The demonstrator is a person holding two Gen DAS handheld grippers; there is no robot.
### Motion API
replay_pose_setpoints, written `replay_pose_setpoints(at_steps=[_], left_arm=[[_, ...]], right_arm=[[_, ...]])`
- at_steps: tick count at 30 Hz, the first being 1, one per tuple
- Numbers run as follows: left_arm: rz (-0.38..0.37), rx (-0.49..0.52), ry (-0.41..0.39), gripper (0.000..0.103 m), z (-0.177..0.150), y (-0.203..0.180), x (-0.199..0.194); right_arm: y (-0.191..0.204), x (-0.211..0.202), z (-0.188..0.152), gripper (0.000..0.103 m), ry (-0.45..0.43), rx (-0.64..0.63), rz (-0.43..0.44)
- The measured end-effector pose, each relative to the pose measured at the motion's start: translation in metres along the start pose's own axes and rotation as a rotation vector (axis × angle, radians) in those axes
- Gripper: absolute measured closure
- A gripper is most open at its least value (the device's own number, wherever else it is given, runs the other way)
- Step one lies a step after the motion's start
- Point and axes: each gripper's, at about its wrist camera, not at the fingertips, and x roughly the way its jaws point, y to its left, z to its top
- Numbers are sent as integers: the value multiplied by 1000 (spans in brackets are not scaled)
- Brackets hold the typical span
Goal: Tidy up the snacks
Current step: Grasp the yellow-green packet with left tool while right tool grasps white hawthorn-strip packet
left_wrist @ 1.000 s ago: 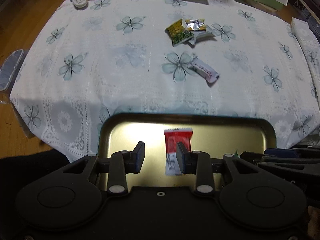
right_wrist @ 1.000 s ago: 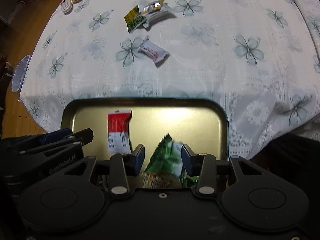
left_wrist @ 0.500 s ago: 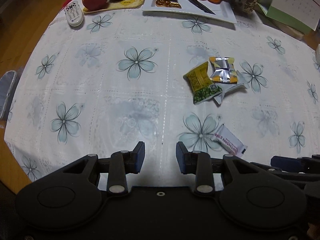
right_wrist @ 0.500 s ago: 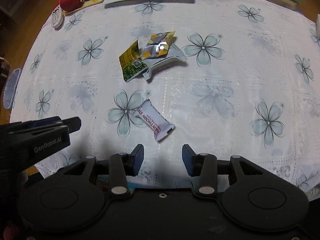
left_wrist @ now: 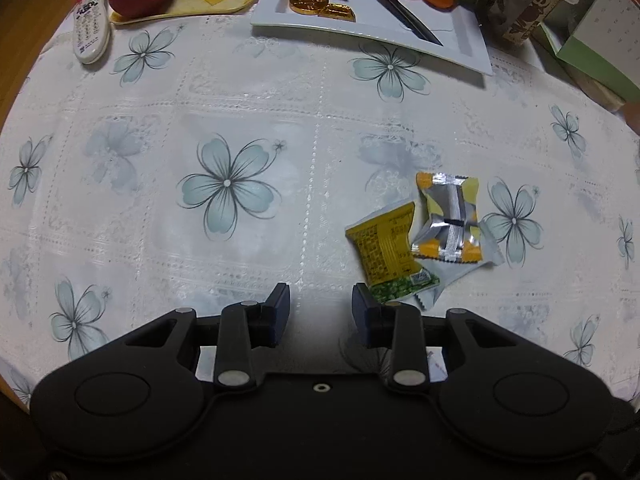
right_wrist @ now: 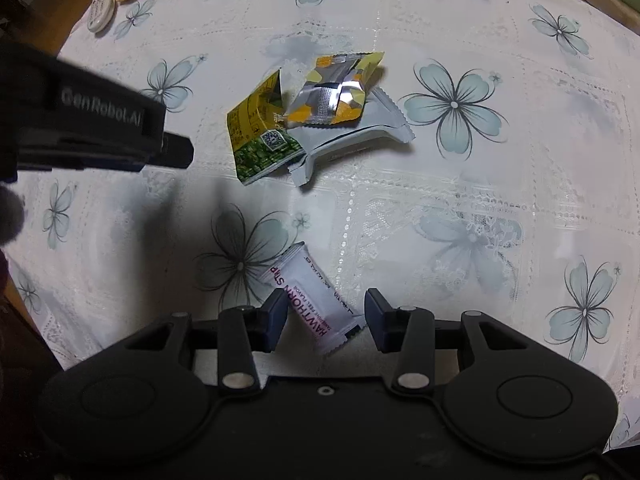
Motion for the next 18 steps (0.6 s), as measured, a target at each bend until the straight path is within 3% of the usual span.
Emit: replay_pose_setpoints(at_steps=[12, 18], left_arm=[[-118, -11, -7, 59, 20, -15, 3], [-110, -3, 1, 59, 24, -23, 13]], right_arm=[[32, 8, -10, 52, -21, -89, -53], [20, 6, -6, 59, 4, -38, -20]])
